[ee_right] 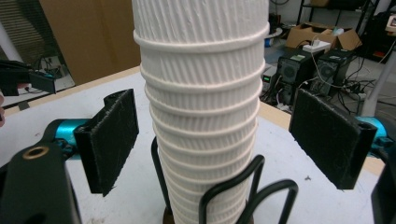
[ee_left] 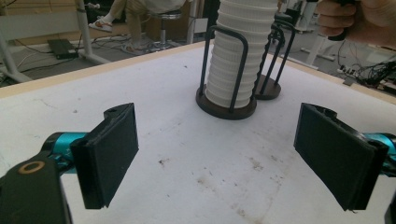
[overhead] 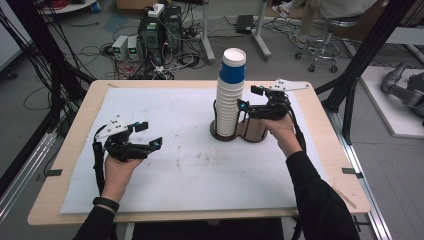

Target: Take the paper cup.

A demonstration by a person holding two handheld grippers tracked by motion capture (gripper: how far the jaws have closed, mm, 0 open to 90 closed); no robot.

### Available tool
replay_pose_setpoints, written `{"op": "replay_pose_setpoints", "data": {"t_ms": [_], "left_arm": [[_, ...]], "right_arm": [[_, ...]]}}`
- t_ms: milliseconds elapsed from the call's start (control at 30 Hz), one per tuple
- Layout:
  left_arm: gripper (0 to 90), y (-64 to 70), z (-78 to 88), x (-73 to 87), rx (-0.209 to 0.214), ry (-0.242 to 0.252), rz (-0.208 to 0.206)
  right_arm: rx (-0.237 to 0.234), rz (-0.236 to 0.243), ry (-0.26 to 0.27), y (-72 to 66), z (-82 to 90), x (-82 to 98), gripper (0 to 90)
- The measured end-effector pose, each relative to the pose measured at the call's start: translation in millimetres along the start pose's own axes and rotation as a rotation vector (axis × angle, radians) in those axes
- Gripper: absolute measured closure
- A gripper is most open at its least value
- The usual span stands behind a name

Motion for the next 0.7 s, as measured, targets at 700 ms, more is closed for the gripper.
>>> {"op": "replay_pose_setpoints", "data": {"t_ms": [700], "left_arm": [[13.3, 2.1, -3.9, 2.3, 0.020, -0.006, 0.006]], "right_arm": [[-0.027, -0.010, -0.039, -3.2, -31.0, -10.1, 15.2]]}}
Point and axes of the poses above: each handheld gripper's, and its own axes: z roughly backward along the jaws, x roughly out of its underside, y roughly to its right, the point moved 6 cm from there along -z, roughly forward along the jaws, and after that the axes turned 3 degrees about -z, right-handed, at the moved point
